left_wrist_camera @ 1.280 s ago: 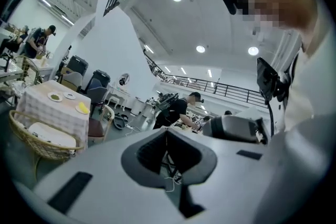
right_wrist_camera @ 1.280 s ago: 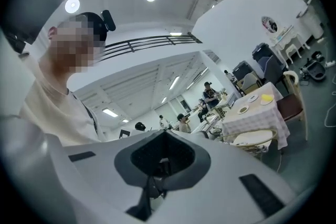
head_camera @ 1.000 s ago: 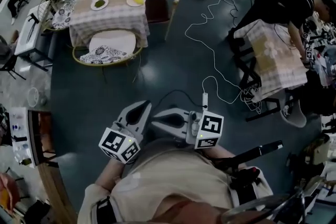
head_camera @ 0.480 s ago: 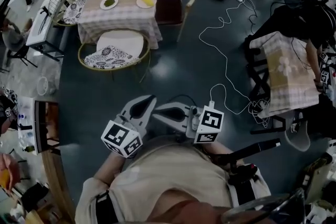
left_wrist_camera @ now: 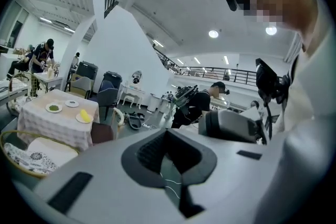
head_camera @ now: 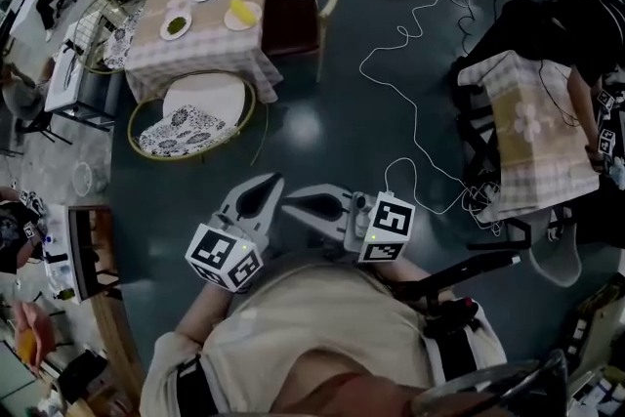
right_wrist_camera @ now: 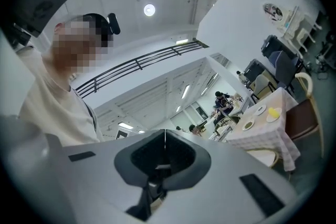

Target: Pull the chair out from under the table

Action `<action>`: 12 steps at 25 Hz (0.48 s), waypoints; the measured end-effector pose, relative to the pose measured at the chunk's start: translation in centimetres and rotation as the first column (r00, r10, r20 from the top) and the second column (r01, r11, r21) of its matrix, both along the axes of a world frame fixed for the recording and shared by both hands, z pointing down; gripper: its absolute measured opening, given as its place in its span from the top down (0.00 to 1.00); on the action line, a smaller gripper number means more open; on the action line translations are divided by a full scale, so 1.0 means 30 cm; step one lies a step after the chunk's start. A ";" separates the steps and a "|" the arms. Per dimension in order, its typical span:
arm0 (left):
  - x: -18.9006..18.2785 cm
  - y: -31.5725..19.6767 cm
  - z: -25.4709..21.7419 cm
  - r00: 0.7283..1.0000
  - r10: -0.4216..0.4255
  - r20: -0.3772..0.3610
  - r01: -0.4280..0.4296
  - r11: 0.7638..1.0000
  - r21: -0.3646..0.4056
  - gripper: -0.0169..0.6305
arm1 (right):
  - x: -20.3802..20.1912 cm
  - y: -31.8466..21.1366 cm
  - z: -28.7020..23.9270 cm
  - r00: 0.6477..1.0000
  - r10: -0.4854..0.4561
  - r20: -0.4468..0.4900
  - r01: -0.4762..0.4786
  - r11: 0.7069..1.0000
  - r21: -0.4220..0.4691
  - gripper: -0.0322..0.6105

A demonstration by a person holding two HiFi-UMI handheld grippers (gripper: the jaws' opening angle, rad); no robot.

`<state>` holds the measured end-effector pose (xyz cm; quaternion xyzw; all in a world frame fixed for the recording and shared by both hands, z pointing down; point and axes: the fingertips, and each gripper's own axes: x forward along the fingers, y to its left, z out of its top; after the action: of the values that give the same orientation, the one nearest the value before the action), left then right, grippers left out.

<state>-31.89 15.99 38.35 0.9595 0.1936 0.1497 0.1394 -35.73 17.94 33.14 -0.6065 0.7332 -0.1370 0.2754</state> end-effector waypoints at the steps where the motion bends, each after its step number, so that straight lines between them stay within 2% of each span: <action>1: 0.026 0.015 -0.003 1.000 -0.002 0.001 0.002 1.000 0.005 0.96 | 0.029 0.024 -0.006 1.000 0.007 0.005 -0.007 1.000 0.015 0.93; 5: 0.111 0.074 -0.013 1.000 -0.003 0.000 0.003 1.000 0.026 0.96 | 0.121 0.107 -0.010 1.000 0.007 0.030 -0.009 0.998 0.058 0.93; 12: 0.163 0.059 -0.041 0.999 -0.042 -0.010 0.043 0.998 0.054 0.96 | 0.166 0.102 0.015 0.999 -0.032 0.019 0.032 0.999 0.011 0.93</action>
<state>-27.00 17.77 37.13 0.9675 0.1697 0.1477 0.1157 -30.75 21.00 33.59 -0.5919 0.7408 -0.1431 0.2835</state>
